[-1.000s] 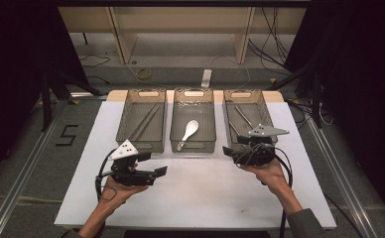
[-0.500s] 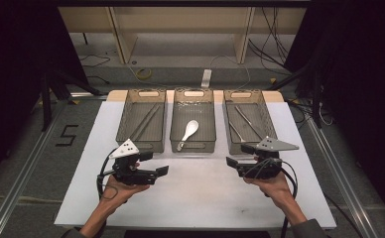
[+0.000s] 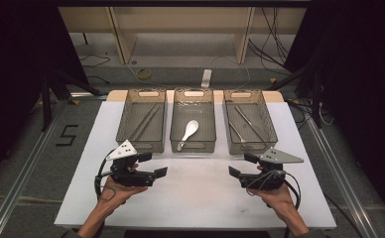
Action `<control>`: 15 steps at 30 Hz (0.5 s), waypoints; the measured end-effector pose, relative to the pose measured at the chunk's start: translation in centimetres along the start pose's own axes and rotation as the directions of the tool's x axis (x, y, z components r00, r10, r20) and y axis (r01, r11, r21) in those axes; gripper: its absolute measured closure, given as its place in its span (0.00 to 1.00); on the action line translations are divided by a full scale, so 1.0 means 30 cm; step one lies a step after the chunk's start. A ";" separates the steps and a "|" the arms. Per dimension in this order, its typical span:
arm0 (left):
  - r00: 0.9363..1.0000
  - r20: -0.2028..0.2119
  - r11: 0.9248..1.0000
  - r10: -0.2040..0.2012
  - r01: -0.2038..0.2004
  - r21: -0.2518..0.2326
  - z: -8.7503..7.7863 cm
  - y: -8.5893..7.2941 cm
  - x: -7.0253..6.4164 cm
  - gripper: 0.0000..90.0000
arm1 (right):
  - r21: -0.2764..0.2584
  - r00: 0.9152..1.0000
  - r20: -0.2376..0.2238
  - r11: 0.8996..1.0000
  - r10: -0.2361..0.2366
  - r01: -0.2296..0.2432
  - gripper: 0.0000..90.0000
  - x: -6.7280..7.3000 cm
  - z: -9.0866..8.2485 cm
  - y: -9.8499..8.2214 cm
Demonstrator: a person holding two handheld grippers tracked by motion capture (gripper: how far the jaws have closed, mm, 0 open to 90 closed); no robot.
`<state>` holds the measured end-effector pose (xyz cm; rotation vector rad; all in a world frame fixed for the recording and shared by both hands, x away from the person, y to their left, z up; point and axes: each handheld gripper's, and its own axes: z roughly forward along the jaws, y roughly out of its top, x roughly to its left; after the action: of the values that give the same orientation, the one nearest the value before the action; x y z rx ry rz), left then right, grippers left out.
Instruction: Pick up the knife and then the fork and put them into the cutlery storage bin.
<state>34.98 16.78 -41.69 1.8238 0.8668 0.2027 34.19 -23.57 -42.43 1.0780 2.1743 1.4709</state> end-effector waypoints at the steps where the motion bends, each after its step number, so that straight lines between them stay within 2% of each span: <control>1: 1.000 0.005 1.000 -0.002 0.002 0.002 0.000 0.000 -0.001 0.17 | 0.007 1.000 0.001 1.000 0.000 0.000 0.23 0.001 -0.002 -0.006; 5: 1.000 0.018 1.000 -0.006 0.006 0.004 0.001 -0.001 -0.005 0.17 | 0.024 1.000 0.007 1.000 0.003 -0.003 0.21 0.006 -0.006 -0.028; 11: 1.000 0.026 1.000 -0.016 0.016 0.009 0.003 -0.003 -0.005 0.17 | 0.018 1.000 0.007 1.000 0.004 -0.004 0.21 0.013 -0.020 -0.041; 15: 0.999 0.038 1.000 -0.008 0.007 0.027 0.008 -0.005 -0.008 0.17 | 0.021 1.000 0.010 1.000 0.015 -0.016 0.21 0.013 -0.028 -0.055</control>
<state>34.86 16.48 -41.85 1.8435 0.8529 0.1519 32.72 -24.17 -43.48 1.1095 2.1840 1.4490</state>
